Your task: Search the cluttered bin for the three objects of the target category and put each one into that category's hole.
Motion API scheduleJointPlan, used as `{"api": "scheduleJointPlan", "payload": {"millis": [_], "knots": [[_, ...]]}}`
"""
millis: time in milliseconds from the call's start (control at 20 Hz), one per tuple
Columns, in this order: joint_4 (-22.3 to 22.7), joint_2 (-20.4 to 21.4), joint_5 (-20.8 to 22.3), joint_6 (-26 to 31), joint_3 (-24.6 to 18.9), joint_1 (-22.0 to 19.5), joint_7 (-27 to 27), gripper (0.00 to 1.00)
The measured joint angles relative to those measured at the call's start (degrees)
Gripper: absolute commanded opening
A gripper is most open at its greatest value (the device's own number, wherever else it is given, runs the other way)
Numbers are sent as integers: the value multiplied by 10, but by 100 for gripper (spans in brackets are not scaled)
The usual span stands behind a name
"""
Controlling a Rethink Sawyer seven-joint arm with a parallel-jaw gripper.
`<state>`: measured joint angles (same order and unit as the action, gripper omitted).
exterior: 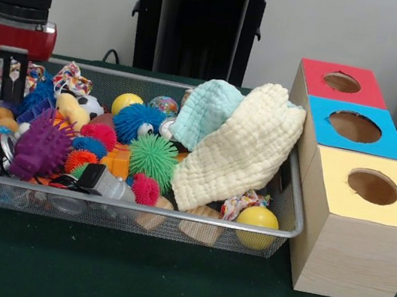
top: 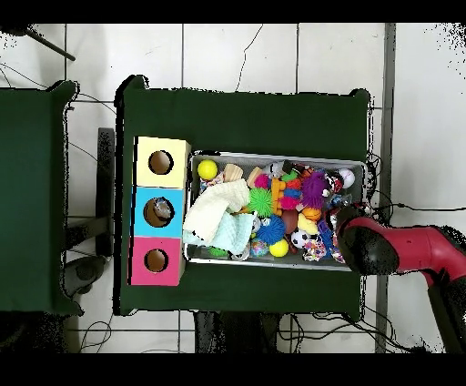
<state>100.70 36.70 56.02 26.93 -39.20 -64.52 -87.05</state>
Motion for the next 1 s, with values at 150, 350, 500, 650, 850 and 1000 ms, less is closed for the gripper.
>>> {"api": "scheduleJointPlan", "payload": {"millis": [150,350,500,650,850,1000], "knots": [[4,2,0,-1,6,6,0,100],[5,2,0,-1,7,7,0,100],[5,2,0,-1,7,7,0,100],[5,2,1,-1,7,7,0,100],[5,2,2,-1,7,7,0,100],[5,2,3,-1,7,7,0,100]]}}
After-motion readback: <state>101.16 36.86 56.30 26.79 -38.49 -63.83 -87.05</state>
